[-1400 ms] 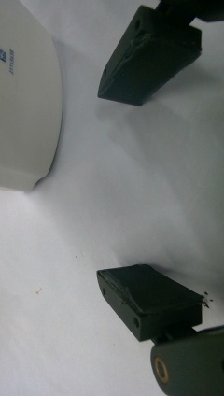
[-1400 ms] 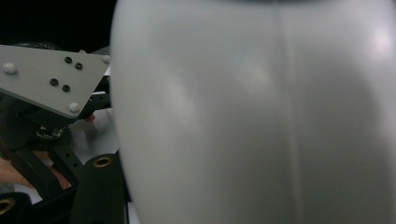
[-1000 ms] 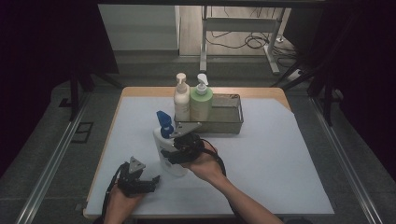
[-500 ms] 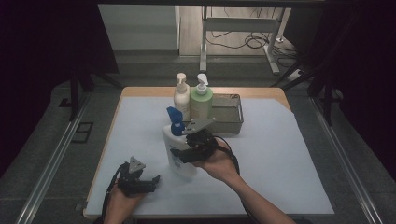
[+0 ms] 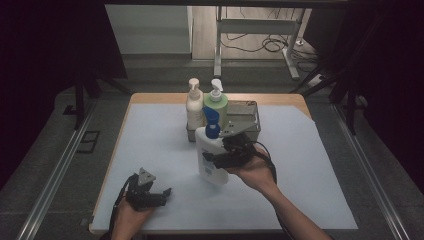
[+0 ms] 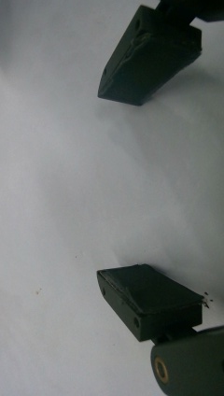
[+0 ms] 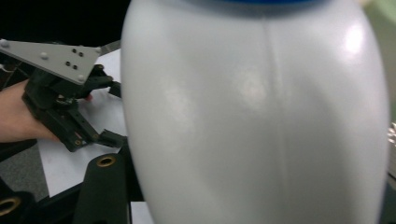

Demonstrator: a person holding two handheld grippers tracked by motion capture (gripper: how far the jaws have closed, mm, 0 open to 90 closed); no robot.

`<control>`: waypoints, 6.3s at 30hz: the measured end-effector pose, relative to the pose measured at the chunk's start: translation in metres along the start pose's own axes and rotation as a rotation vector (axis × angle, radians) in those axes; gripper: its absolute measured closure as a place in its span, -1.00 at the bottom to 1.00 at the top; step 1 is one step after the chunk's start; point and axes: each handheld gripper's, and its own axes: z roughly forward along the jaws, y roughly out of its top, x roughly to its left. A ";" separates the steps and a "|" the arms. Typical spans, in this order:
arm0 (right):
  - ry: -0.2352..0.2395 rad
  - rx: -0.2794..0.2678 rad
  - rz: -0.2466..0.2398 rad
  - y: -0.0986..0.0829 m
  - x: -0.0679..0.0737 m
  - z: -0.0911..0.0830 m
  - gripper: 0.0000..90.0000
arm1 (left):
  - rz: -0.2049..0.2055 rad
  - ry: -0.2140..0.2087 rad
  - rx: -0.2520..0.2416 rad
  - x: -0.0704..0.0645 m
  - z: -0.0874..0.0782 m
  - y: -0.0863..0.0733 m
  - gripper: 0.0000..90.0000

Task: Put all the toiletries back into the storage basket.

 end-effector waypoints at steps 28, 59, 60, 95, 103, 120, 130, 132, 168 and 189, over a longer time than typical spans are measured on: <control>-0.206 -0.036 0.113 -0.001 -0.066 -0.061 -0.11 | 0.000 0.001 -0.001 0.000 0.000 0.000 -0.73; -0.350 -0.091 0.182 0.039 -0.119 -0.041 -0.11 | 0.003 0.002 0.001 0.000 0.000 0.000 -0.73; -0.354 -0.092 0.182 0.040 -0.121 -0.040 -0.11 | 0.003 0.002 0.001 0.000 0.000 0.000 -0.73; -0.431 -0.127 0.213 0.056 -0.157 0.010 -0.10 | 0.000 0.000 -0.001 0.000 0.000 0.000 -0.73; -0.442 -0.126 0.222 0.053 -0.162 0.022 -0.10 | 0.001 -0.001 0.000 0.000 0.000 0.000 -0.73; -0.440 -0.107 0.222 0.033 -0.163 0.035 -0.10 | 0.002 -0.001 0.000 0.000 0.000 0.000 -0.73; -0.440 -0.093 0.226 0.025 -0.162 0.033 -0.10 | 0.002 0.000 0.000 0.000 0.000 0.000 -0.73; -0.440 -0.091 0.228 0.022 -0.162 0.033 -0.10 | 0.002 0.000 0.000 0.000 0.000 0.000 -0.73; -0.426 -0.052 0.256 -0.007 -0.164 0.038 -0.13 | 0.001 -0.001 0.000 0.000 0.000 0.000 -0.73; -0.388 -0.070 0.254 -0.016 -0.165 0.029 -0.28 | 0.002 0.000 0.000 0.000 0.000 0.000 -0.73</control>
